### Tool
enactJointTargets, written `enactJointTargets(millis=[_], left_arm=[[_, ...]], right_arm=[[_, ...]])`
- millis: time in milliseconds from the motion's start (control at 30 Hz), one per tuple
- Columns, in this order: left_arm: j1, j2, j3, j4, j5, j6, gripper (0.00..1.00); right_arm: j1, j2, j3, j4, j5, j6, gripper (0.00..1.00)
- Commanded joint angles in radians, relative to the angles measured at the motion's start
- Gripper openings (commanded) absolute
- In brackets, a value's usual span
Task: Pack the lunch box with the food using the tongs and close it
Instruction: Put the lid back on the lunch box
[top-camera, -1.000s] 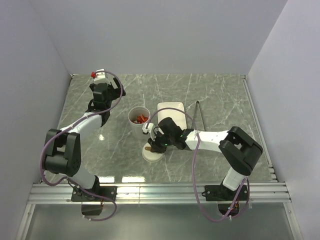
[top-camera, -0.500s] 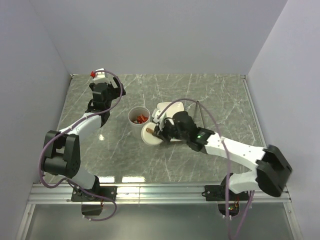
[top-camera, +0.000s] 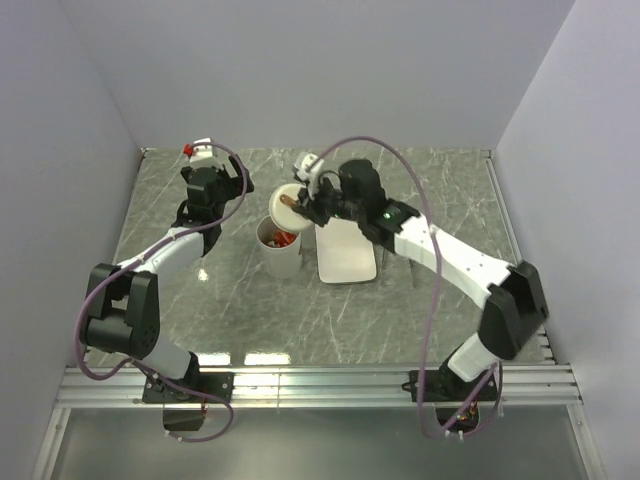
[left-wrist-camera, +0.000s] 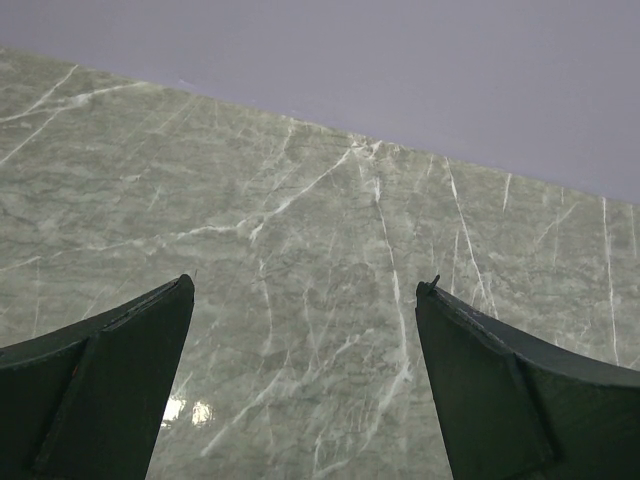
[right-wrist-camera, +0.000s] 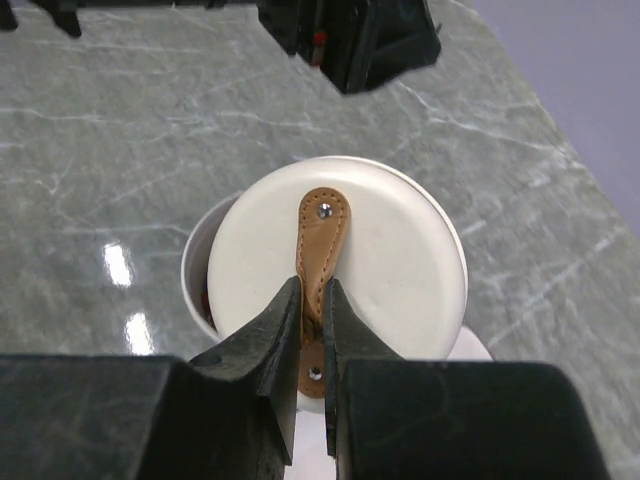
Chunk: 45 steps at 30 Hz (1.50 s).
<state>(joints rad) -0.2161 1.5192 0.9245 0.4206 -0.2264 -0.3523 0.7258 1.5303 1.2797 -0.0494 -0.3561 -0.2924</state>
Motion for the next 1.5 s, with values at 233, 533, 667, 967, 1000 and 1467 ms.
enactJointTargets(millis=[233, 533, 667, 967, 1000, 1467], left_arm=[[-0.008, -0.039, -0.003, 0.021, -0.019, 0.024, 0.99], [-0.011, -0.047, -0.01, 0.029, -0.037, 0.026, 0.99], [-0.017, -0.047, -0.01, 0.029, -0.045, 0.029, 0.99], [-0.022, -0.048, -0.009, 0.03, -0.059, 0.033, 0.99], [-0.02, -0.048, -0.012, 0.03, -0.059, 0.033, 0.99], [-0.023, -0.048, -0.007, 0.029, -0.057, 0.035, 1.0]], right_arm=[[-0.025, 0.264, 0.378, -0.322, -0.228, -0.034, 0.01], [-0.039, 0.365, 0.599, -0.542, -0.259, -0.001, 0.0], [-0.039, 0.436, 0.702, -0.621, -0.282, -0.004, 0.0], [-0.032, 0.476, 0.646, -0.626, -0.29, 0.006, 0.0], [-0.032, 0.473, 0.636, -0.612, -0.29, 0.012, 0.0], [0.001, 0.507, 0.699, -0.636, -0.221, 0.013, 0.0]])
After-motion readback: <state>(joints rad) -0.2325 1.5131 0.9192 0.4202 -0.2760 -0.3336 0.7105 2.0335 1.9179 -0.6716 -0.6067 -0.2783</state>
